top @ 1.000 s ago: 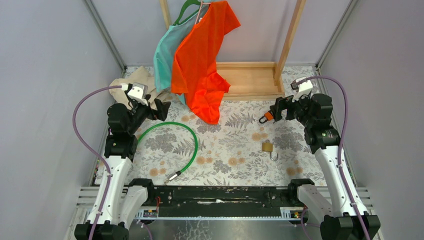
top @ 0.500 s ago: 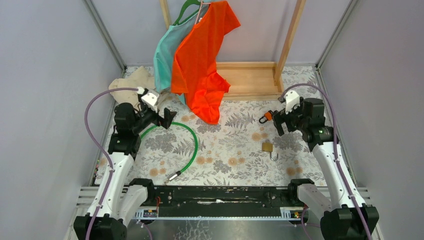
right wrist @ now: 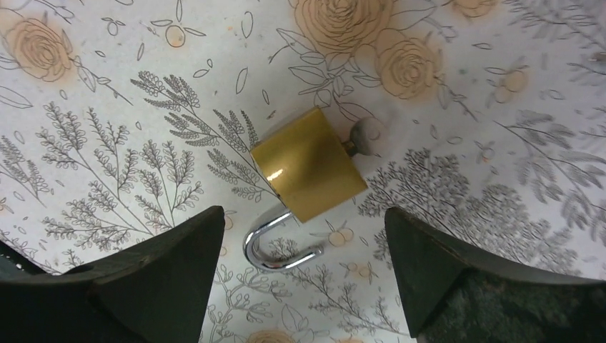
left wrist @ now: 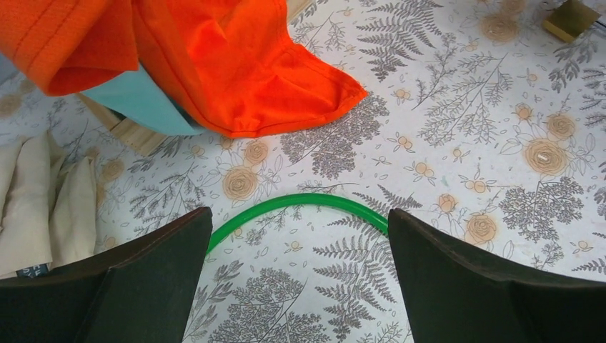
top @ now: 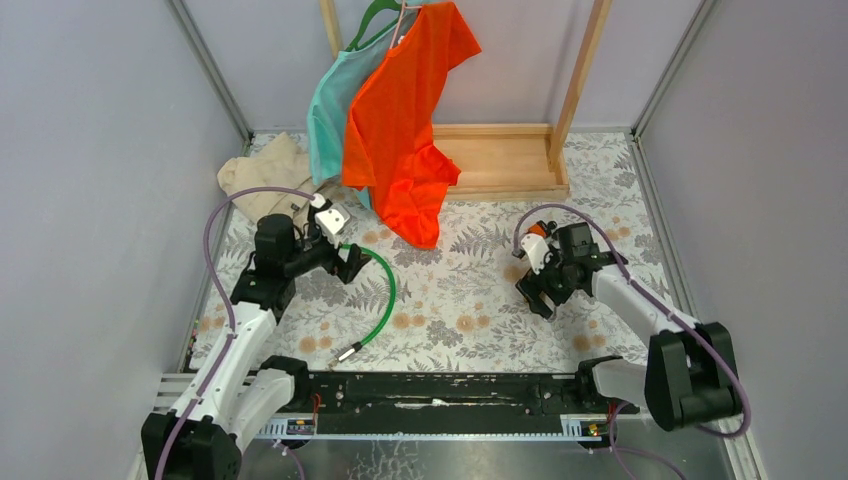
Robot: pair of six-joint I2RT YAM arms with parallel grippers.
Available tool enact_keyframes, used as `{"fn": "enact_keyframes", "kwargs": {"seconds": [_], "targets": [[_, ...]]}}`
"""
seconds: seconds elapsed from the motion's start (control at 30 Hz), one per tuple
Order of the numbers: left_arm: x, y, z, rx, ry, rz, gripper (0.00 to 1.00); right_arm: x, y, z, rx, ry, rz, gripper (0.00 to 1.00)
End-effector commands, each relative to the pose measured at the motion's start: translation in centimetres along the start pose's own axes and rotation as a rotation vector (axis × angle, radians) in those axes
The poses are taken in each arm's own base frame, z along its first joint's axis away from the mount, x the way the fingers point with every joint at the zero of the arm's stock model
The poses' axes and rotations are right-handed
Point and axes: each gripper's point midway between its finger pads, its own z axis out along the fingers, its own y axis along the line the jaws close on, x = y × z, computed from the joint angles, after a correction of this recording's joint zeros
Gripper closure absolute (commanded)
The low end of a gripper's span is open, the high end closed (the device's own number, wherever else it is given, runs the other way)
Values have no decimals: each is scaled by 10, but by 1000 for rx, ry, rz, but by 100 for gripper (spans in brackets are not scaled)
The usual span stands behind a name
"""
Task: Lock with the key
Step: Adjust the lock at the center of the board.
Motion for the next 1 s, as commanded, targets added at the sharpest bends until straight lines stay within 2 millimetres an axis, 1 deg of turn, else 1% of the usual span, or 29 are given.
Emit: {"fn": "enact_keyframes", "kwargs": {"seconds": [0.0, 0.1, 0.2, 0.33, 0.43, 0.5, 0.53, 0.57, 0.63, 0.7, 0.77, 0.97], "targets": [[-5, -8, 2, 31, -22, 39, 0, -4, -1, 13, -35, 29, -26, 13], [-6, -10, 3, 32, -25, 43, 0, 1, 7, 21, -79, 73, -9, 16], [-6, -11, 4, 36, -19, 42, 0, -1, 17, 25, -123, 92, -8, 18], [-6, -12, 6, 36, -22, 49, 0, -21, 34, 30, -167, 86, -83, 18], [-7, -10, 8, 27, -15, 51, 0, -43, 55, 38, -218, 102, -152, 19], [-9, -9, 8, 28, -17, 63, 0, -56, 68, 42, -239, 115, -188, 22], [-9, -9, 9, 26, -16, 72, 0, -58, 70, 45, -229, 127, -205, 25], [-9, -7, 9, 19, -11, 76, 0, -59, 69, 49, -204, 143, -224, 28], [-9, -7, 9, 20, 0, 87, 0, -55, 61, 52, -155, 169, -245, 29], [-7, -7, 8, 24, 12, 102, 0, -47, 52, 51, -102, 185, -278, 27], [-5, -7, 8, 24, 21, 111, 0, -42, 46, 48, -61, 172, -308, 23], [6, -11, 10, 33, 36, 100, 0, -45, 51, 28, -30, 77, -290, 20]]}}
